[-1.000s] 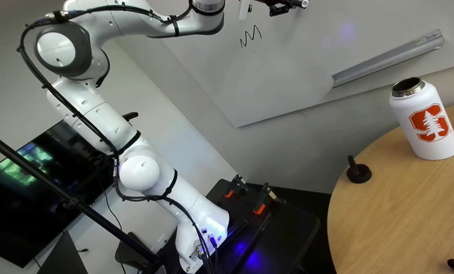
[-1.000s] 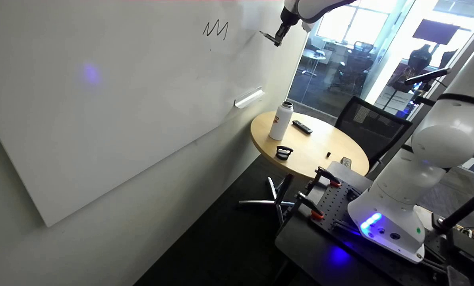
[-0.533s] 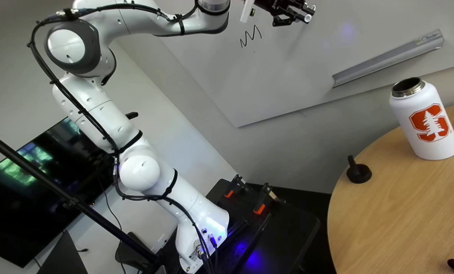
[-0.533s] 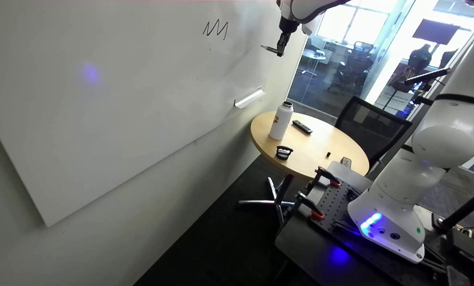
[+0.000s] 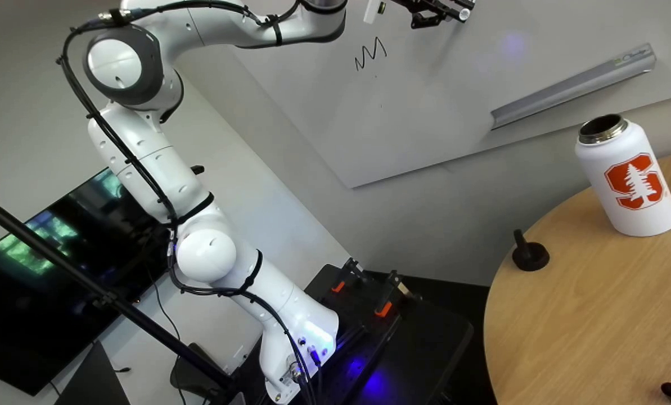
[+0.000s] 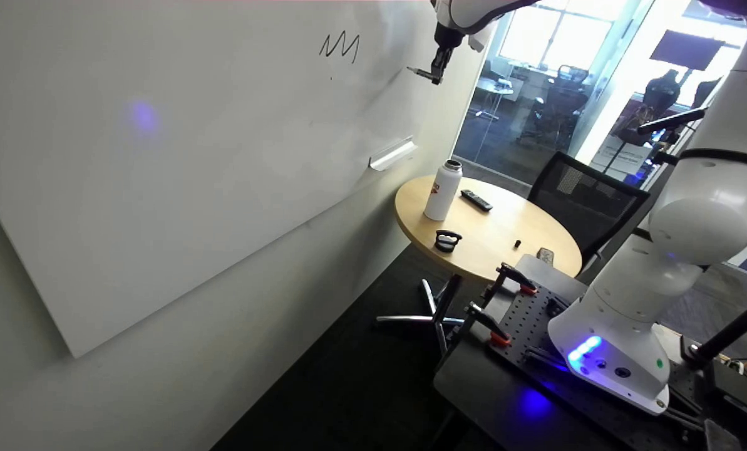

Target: Use the marker to write on the board

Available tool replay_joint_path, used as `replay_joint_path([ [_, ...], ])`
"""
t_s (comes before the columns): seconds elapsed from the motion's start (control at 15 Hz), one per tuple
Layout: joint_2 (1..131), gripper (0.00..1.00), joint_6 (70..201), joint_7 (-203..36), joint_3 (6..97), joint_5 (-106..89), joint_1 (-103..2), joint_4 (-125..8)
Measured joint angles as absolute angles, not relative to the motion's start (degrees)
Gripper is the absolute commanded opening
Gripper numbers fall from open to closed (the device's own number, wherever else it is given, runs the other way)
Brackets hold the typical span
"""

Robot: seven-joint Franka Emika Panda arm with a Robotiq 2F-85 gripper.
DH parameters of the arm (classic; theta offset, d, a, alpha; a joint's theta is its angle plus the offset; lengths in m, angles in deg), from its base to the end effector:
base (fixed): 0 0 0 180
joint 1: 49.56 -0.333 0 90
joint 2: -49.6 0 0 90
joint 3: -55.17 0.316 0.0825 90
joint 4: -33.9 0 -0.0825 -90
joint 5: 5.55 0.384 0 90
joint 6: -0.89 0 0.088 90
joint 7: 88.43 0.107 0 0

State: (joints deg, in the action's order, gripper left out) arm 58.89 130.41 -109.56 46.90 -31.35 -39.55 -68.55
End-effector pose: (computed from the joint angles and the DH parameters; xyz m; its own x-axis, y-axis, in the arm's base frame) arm 0.6027 -0.2060 0.4947 0.9501 0.3035 0.0719 0.2329 -0.8436 0.4838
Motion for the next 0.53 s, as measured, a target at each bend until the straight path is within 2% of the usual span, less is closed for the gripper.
replay_joint_path([
  [0.53,60.83,0.09,129.09,-109.55,46.85,-31.37,-39.55,-65.64],
])
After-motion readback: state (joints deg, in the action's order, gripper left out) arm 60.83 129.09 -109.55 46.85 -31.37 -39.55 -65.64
